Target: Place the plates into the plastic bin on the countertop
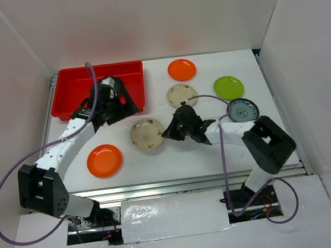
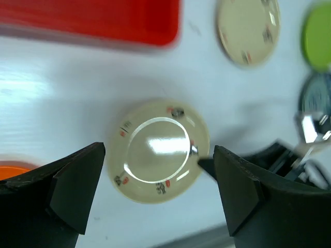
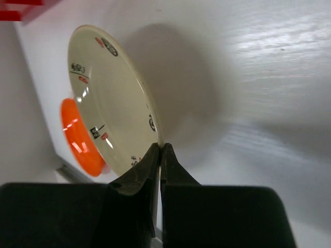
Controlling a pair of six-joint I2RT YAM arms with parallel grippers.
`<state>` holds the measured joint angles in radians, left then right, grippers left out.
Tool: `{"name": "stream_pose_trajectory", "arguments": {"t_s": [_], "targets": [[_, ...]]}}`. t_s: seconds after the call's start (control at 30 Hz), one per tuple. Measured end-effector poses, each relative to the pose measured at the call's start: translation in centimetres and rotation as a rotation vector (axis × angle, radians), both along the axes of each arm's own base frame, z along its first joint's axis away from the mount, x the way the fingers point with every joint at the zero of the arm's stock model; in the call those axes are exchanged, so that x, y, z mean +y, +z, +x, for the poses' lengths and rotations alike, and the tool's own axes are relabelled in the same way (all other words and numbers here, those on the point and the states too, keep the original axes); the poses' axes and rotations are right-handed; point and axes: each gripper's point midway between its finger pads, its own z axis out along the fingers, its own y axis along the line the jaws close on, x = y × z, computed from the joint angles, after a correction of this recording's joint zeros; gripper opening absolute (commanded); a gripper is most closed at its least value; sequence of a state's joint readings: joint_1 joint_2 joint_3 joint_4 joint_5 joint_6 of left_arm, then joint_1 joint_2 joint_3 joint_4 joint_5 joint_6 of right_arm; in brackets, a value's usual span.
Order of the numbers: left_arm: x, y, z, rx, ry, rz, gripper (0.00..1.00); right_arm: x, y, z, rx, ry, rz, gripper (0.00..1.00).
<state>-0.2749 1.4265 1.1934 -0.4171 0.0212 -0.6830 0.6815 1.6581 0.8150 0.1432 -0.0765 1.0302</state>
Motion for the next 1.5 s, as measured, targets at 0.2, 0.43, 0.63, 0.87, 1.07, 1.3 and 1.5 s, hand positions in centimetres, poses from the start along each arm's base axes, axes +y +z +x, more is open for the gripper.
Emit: {"name": "stream_pose_trajectory", "arguments": {"t_s": [0.2, 0.43, 0.63, 0.87, 1.07, 1.3, 1.5], "targets": [[-5.2, -1.3, -3.3, 0.039, -0.235, -0.053, 0.99, -1.3, 7.0, -0.9, -0.161, 0.021, 0.097, 0.00], [-6.6, -0.8, -3.7, 0.025, -0.297, -0.083, 0.99, -3.2, 10.1, -1.2, -0.245, 0.034, 0.133, 0.00], [-7.1, -1.0, -4.0, 0.027, -0.328, -0.079, 0.44, -4.4, 11.2, -1.2, -0.279, 0.030, 0.146, 0.00], [-8.8, -0.1, -4.1, 0.003, -0.387, -0.126, 0.00, -5.6, 9.4, -1.4, -0.230, 0.016, 0.140, 1.00], [-3.6, -0.5, 0.7, -0.001, -0.113, -0.080, 0.00, -8.0, 10.4, -0.1, -0.271, -0.056, 0.141, 1.00], [9.6, 0.1, 14.9, -0.134, 0.274, -0.145, 0.00, -12.6, 9.5, 0.8, -0.281, -0.162, 0.105, 1.00], [15.3, -6.6, 24.2, -0.087, 0.331, -0.230, 0.00, -13.8, 9.6, 0.0, -0.292, -0.157, 0.088, 1.00]]}}
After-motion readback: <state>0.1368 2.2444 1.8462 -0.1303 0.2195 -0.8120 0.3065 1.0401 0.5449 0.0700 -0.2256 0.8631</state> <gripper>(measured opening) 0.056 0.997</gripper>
